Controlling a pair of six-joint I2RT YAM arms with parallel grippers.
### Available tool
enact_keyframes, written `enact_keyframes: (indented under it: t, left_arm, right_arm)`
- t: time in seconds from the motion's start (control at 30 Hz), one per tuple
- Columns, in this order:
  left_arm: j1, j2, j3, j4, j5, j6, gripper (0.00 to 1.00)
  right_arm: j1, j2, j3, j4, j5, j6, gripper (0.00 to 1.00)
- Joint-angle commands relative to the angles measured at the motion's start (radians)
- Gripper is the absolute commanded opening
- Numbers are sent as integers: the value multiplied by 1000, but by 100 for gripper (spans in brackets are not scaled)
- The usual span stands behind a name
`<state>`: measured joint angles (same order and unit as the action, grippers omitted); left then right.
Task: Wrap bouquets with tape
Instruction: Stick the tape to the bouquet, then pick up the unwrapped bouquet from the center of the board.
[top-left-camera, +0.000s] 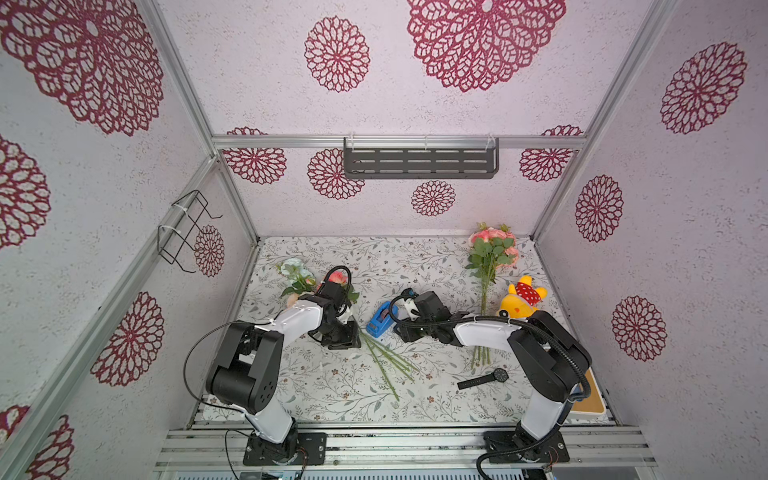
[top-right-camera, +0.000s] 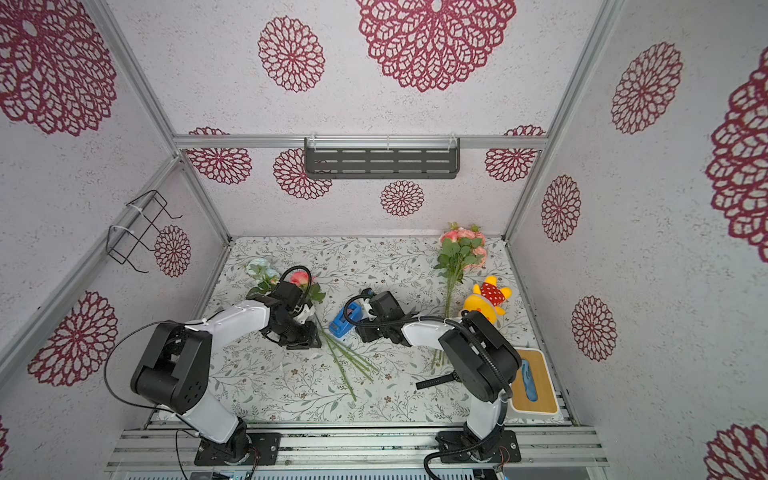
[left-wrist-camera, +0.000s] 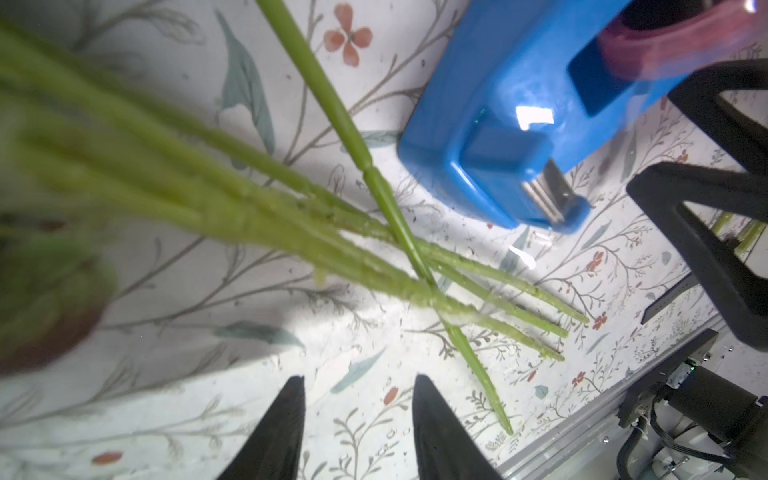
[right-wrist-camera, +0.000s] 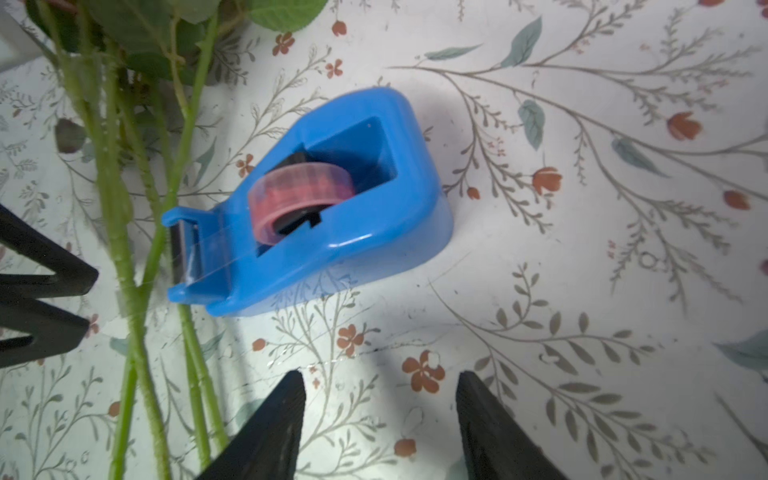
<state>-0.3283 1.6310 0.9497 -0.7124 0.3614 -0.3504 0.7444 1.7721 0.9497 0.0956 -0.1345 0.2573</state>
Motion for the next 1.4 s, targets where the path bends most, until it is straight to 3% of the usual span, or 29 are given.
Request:
enact_keyframes:
  t: [0.0, 0.13, 0.3, 0.47, 0.67, 0.8, 0.9, 1.03, 1.37]
  left_arm:
    - [5, -70, -36, 4, -25, -47, 47]
    - [38, -142, -74, 90, -11, -200, 56]
    - [36, -227, -189, 338, -41, -593, 68]
    - [11, -242, -346, 609, -56, -905, 77]
    - [-86, -210, -402, 740, -225, -1166, 78]
    - [-105, -225, -426, 761, -376, -1238, 79]
    - [-105, -228, -404, 687, -429, -1230, 78]
    - [-107, -212, -415, 720, -461, -1264, 77]
    - [-116, -181, -408, 725, -494, -1303, 75]
  right_arm:
    - [46, -38, 34, -76, -30, -64, 66]
    - [98, 20, 104, -130, -34, -116, 73]
    - [133, 82, 178, -148, -21, -135, 73]
    - [136, 68, 170, -125, 20, -105, 70]
    - [136, 10, 103, -56, 72, -68, 70]
    - [136, 6, 94, -36, 45, -67, 70]
    - [135, 41, 134, -65, -37, -91, 69]
    - [135, 58, 172, -89, -95, -86, 68]
    - [167, 163, 283, -194, 19, -59, 62]
